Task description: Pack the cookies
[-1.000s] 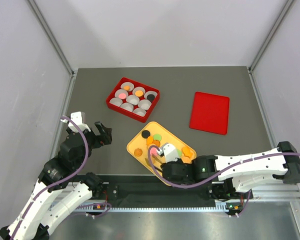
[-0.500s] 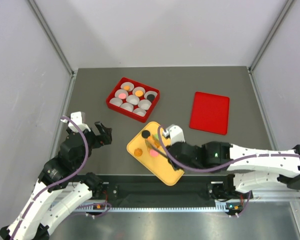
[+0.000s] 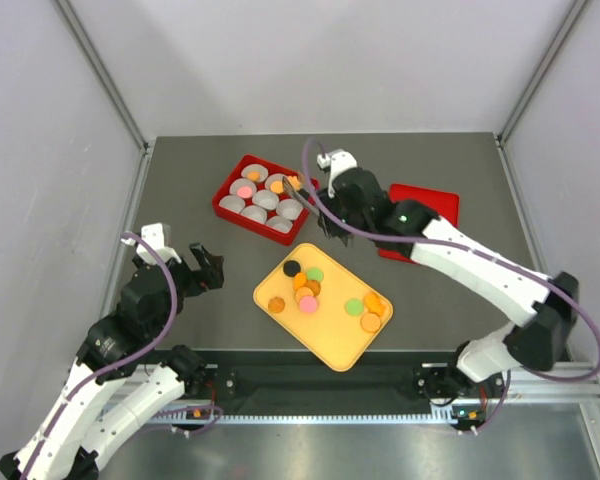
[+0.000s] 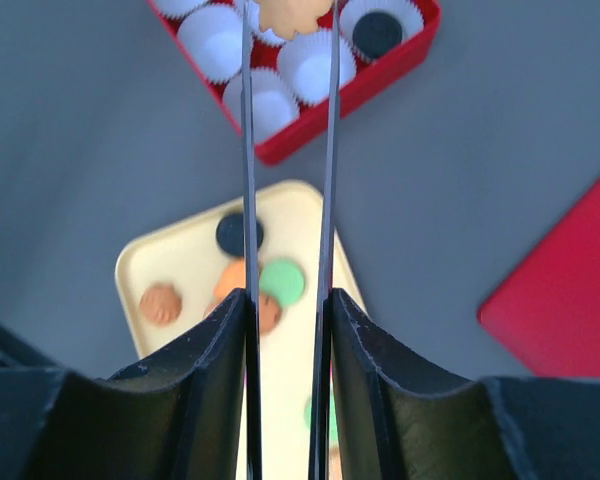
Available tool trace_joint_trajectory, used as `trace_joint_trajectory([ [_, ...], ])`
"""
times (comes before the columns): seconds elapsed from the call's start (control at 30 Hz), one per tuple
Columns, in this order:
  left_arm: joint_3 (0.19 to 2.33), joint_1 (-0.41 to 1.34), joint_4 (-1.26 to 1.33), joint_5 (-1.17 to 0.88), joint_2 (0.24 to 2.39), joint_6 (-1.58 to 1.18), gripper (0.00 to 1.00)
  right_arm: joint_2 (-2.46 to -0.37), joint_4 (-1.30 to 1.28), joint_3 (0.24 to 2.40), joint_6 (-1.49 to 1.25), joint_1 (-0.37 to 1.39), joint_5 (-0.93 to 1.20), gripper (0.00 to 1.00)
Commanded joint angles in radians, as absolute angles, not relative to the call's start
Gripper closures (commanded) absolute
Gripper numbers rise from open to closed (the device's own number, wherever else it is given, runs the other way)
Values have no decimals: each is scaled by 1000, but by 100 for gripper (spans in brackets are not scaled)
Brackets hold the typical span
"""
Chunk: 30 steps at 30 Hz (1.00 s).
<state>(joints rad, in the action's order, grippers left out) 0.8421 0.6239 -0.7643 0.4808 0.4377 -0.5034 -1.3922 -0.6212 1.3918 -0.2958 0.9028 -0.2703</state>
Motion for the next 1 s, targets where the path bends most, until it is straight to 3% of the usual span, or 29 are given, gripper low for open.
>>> trace_joint_trajectory([
  [0.0, 839, 627, -746, 495, 449, -509, 3, -1512, -488, 1497, -218, 848, -186, 69],
  [0.43, 839, 627, -749, 509, 420, -517, 3, -1971, -468, 1785, -218, 807, -100, 71],
  [0.97, 839, 627, -749, 509, 431, -515, 3, -2003, -453, 1796, -218, 807, -150, 67],
])
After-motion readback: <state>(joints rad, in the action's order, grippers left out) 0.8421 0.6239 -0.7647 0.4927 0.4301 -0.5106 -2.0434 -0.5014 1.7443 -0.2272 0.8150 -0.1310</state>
